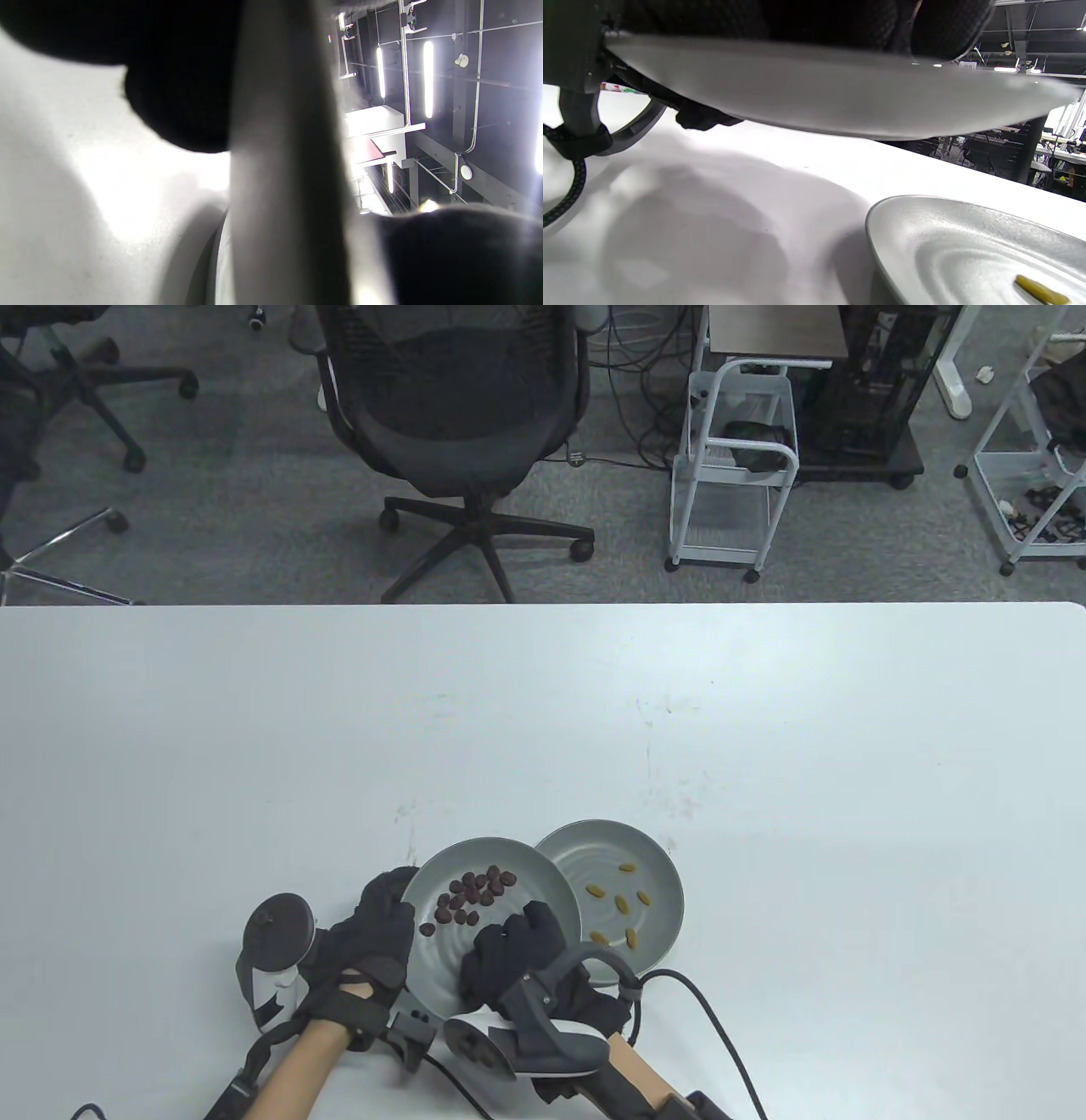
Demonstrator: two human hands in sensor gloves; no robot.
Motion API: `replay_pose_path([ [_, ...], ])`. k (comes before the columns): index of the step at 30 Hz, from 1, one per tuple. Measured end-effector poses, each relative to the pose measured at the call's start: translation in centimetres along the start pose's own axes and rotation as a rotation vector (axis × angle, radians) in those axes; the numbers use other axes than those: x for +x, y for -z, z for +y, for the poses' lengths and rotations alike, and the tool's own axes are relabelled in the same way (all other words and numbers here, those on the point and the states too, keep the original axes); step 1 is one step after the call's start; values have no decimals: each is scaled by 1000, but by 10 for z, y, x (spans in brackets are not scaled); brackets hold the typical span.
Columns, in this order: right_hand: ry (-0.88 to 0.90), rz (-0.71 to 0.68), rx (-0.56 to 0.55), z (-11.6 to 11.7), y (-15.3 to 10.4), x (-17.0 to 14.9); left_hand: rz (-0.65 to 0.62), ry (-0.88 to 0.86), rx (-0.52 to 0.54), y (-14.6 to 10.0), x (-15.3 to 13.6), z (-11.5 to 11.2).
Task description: Pick raisins with hand pinch into plate
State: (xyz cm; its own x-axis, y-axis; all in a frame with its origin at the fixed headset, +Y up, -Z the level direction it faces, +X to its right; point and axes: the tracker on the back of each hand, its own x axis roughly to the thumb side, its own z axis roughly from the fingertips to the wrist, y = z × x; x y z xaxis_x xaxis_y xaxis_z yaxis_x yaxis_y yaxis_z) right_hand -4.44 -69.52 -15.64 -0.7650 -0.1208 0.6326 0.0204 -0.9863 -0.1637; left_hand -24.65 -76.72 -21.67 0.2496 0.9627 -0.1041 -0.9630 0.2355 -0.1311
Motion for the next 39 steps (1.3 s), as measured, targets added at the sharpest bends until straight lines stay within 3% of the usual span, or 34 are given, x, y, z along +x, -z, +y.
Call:
replay_pose_path([
  [7,41,107,-167,-21,-9,-34,3,-16,9,-1,0,2],
  [9,38,198,-246,-31,-16,-60,1,-18,12,-1,1,2],
  [13,81,349,-274,-32,-25,-105,0,-16,13,-1,1,3],
  [19,159,478,-99,6,-25,-149,1,-19,17,-2,1,4],
  [23,278,434,61,37,-17,-155,1,-14,18,-2,1,4],
  [28,281,395,198,58,-8,-149,3,-20,17,-3,1,5],
  [39,205,374,254,72,0,-138,8,-16,11,-3,0,5],
])
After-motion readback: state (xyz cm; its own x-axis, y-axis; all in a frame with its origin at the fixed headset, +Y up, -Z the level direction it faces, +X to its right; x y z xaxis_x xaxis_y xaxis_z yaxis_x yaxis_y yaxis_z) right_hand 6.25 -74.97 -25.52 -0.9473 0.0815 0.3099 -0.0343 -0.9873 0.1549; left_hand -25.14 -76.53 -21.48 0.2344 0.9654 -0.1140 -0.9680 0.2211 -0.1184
